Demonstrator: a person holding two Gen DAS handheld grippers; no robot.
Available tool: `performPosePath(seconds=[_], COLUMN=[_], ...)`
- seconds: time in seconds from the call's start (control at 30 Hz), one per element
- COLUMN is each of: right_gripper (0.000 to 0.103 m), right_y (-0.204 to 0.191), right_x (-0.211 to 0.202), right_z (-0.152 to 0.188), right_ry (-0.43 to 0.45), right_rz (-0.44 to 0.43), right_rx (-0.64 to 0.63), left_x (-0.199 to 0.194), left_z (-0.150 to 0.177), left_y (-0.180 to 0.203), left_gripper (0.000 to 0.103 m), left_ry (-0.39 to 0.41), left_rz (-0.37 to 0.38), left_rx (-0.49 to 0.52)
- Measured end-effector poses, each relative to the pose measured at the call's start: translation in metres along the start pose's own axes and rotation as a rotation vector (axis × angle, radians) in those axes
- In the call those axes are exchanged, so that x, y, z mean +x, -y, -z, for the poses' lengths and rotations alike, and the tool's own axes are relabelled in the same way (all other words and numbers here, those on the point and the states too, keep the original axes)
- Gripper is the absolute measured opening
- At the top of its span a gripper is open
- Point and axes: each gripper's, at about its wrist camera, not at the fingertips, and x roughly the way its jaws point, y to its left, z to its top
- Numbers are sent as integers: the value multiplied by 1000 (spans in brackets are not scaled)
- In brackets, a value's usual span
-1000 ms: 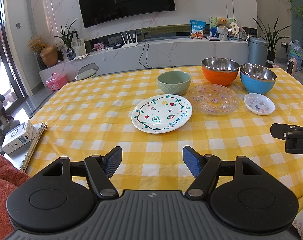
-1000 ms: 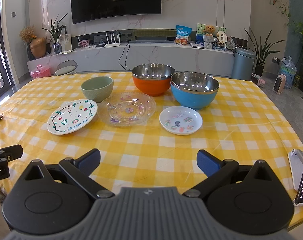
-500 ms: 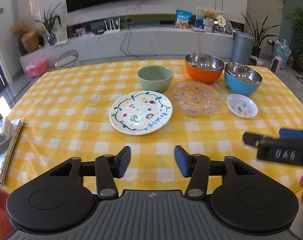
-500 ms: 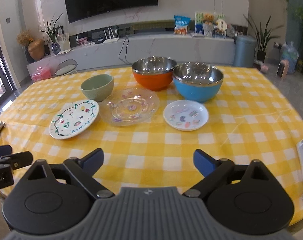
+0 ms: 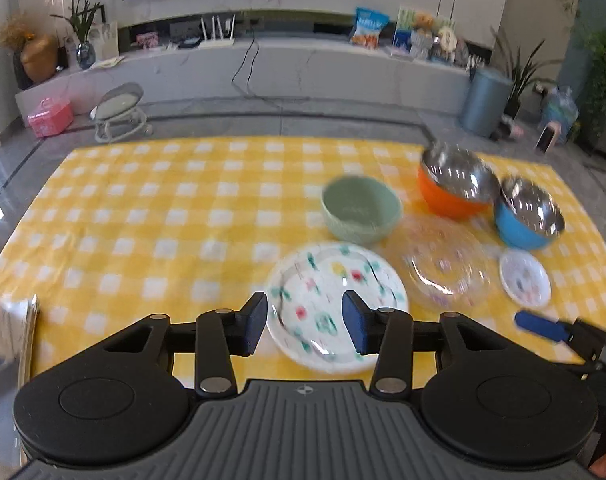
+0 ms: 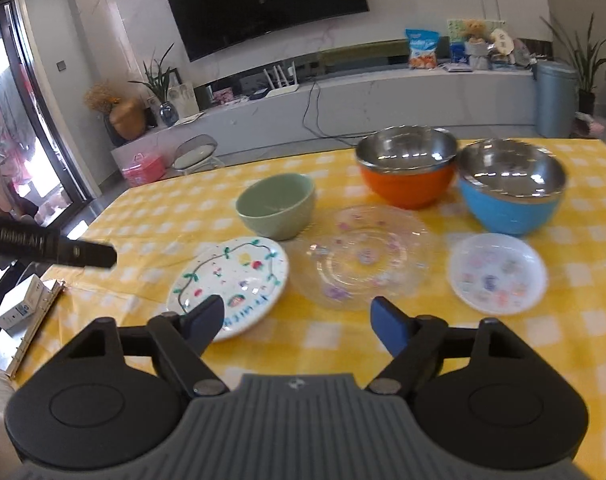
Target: Organize plates and bowls
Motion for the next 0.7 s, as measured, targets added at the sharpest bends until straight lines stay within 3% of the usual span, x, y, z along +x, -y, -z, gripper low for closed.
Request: performPosePath(seconds=[0.07, 0.13, 0.37, 0.5, 0.7], right_gripper=[64, 61, 39, 34, 29], right_y=[-3, -3, -3, -2, 2], right_x=[13, 25, 56, 73, 86], right_z=[-2, -4, -3, -2, 4], right_ry=[-2, -3, -12, -52, -99], right_rz=[-11, -18, -73, -108, -93], right_rx=[23, 54, 151, 214, 233], left_x=[10, 23, 71, 91, 108], left_z=[-5, -8, -4, 1, 6], left_y=[-13, -24, -41, -57, -69], left_gripper=[52, 52, 52, 51, 51], left_ry=[8, 5, -48, -82, -132], left_rz=[33, 58, 69, 122, 155], left_rx=[-11, -12, 61, -16, -39])
